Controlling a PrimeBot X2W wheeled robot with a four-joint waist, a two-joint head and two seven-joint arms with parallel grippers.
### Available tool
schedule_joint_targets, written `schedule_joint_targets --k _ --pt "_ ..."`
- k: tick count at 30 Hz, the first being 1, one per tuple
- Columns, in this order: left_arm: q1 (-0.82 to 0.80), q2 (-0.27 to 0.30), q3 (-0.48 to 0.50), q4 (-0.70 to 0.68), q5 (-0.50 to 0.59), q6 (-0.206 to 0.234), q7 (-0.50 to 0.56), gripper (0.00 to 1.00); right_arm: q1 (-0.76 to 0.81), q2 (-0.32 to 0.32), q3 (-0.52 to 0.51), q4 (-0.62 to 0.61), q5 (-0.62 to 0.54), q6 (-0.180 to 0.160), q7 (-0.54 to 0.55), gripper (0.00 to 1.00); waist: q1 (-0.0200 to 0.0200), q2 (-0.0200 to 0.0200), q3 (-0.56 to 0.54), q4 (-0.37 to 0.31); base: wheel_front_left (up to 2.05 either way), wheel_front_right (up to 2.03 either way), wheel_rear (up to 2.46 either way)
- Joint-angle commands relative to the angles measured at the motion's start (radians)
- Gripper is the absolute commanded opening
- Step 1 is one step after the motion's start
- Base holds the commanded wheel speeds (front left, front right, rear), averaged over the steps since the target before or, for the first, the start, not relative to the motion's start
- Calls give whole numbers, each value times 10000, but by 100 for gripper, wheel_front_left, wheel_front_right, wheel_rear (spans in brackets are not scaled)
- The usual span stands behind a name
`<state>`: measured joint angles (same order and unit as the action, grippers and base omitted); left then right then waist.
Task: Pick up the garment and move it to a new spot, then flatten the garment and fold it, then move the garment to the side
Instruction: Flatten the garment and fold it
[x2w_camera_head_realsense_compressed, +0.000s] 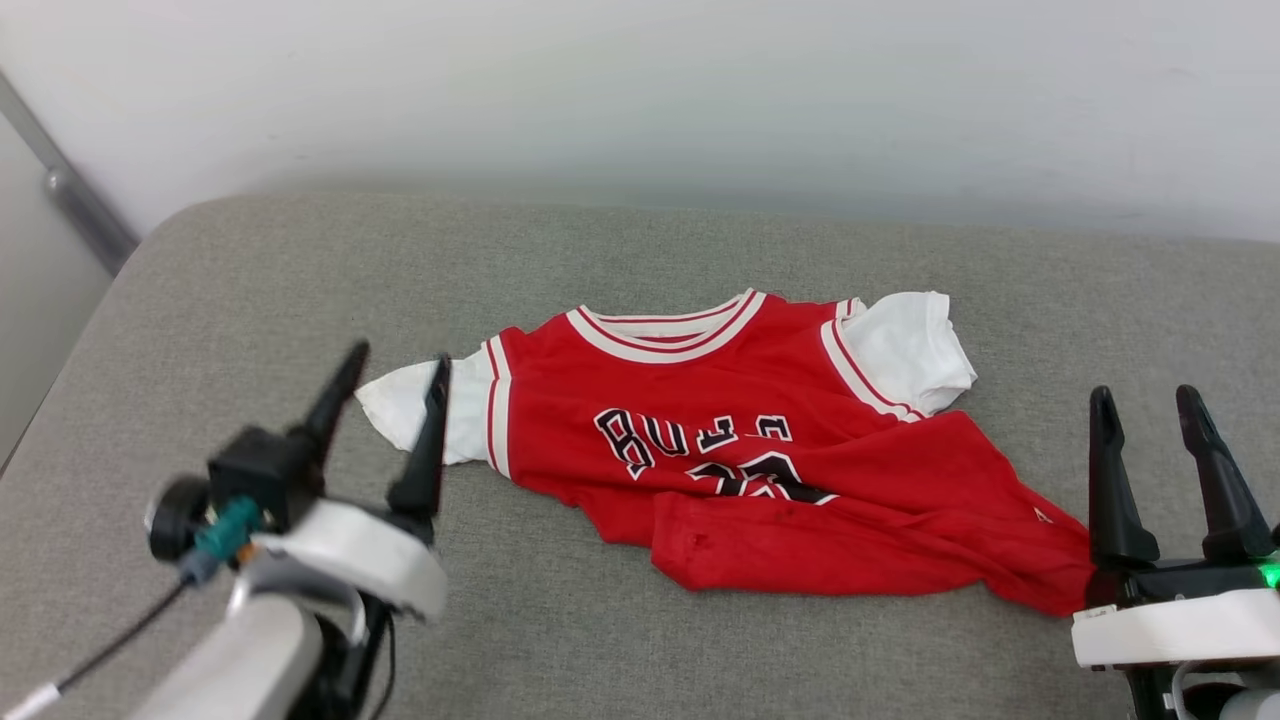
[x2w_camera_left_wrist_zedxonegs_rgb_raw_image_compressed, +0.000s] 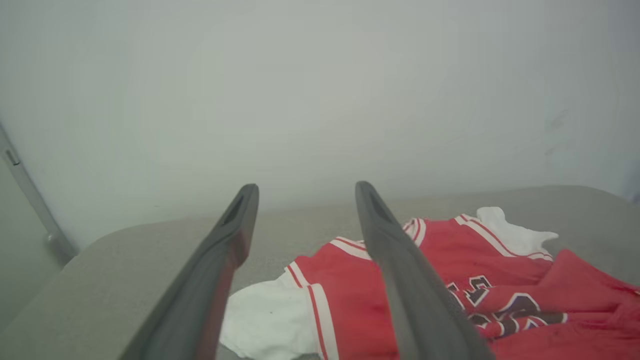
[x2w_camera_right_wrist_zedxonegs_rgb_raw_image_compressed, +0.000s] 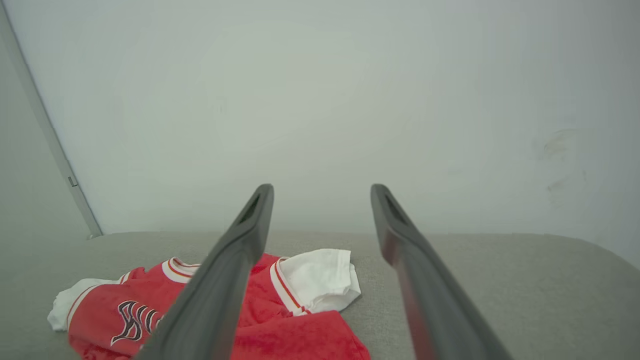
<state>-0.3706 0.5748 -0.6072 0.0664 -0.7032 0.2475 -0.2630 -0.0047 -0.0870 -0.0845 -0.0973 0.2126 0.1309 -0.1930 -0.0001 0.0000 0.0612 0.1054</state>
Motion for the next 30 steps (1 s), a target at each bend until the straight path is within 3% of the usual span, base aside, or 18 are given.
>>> schedule_joint_targets --k 1,7,12,16,25,30 --pt "445 -140 -9 -115 62 5 -21 100 91 93 -18 -82 270 -3 -12 100 1 0 18 -25 0 0 0" --pt "1405 -414 -230 -173 188 -216 -2 100 92 118 29 -216 182 -3 79 100 1 0 241 -159 0 0 0" --pt "695 -480 -817 -369 510 -543 734 100 -87 148 87 -323 104 -3 139 100 1 0 640 -451 0 0 0" --pt "-295 -605 -1335 -608 558 -999 2008 100 -202 168 120 -416 2 -3 169 100 1 0 1084 -764 0 0 0" --pt "-2777 -1057 -2953 -90 457 -2383 6226 100 -491 185 0 -518 -162 -3 182 100 1 0 1893 -1468 0 0 0" --pt "-3936 -1633 -3198 518 192 -2844 7436 100 -649 213 24 -499 -219 -3 141 100 1 0 2338 -1766 0 0 0"
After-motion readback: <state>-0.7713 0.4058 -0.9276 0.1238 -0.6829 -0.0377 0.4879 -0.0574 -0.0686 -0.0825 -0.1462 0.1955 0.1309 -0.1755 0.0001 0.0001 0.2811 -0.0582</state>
